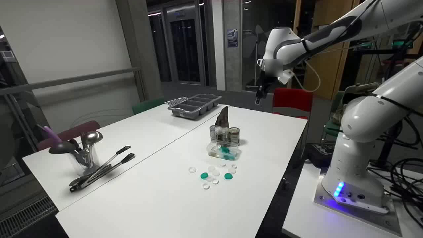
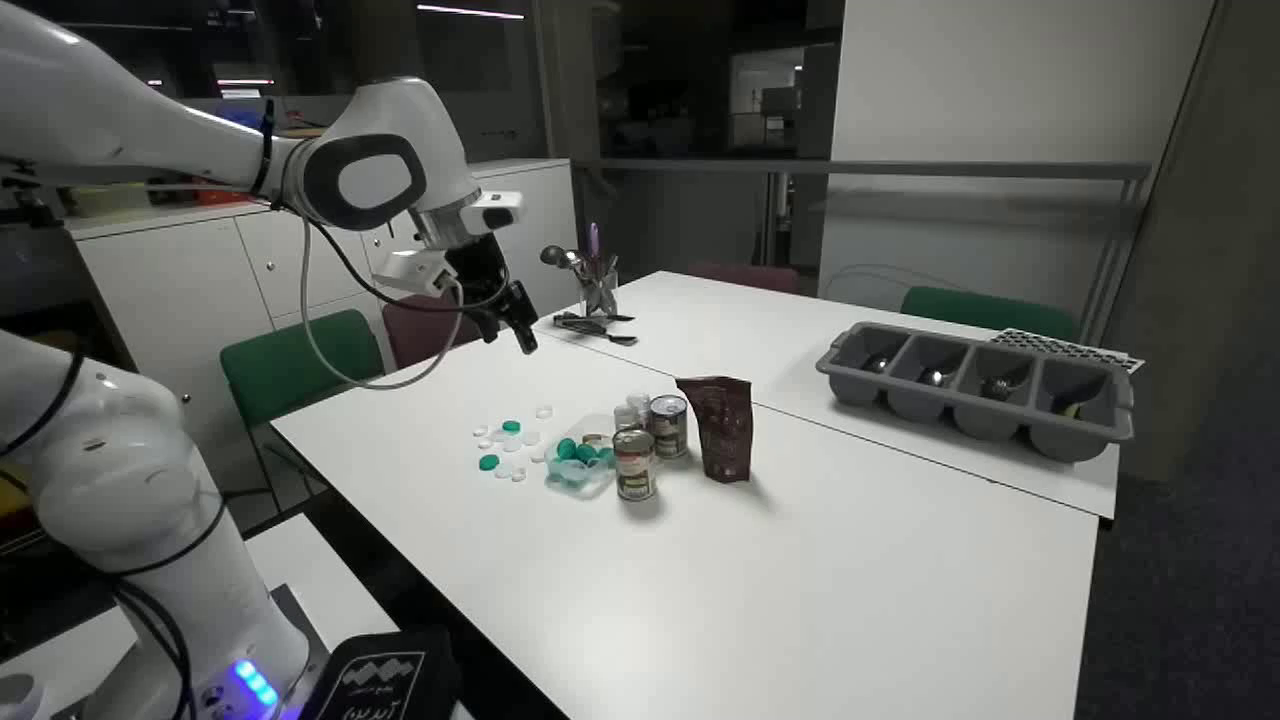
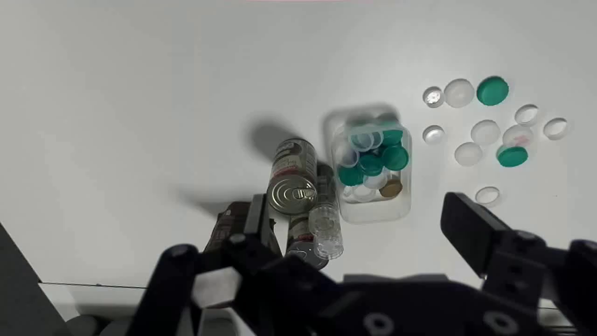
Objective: Put one white cap in the transparent bowl
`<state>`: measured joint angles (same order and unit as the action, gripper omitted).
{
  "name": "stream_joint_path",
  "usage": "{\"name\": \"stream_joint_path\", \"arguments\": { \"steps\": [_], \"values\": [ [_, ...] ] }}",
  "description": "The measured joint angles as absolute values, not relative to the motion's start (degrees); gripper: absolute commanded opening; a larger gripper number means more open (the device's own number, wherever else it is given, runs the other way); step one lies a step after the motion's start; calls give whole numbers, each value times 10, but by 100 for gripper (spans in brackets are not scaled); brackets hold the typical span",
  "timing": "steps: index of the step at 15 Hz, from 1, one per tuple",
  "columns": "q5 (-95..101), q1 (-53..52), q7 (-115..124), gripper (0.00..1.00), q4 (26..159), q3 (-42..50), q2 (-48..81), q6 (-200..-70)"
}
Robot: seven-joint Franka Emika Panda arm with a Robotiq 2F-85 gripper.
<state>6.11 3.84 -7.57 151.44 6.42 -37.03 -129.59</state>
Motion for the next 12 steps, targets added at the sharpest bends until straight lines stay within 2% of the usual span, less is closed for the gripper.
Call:
{"name": "stream_joint_path", "arguments": {
  "steps": [6,12],
  "values": [
    [57,31,-74,100,1510,59,-350,-1296],
    [61,-12,-73,100,1429,0,-209,-1281]
  ]
}}
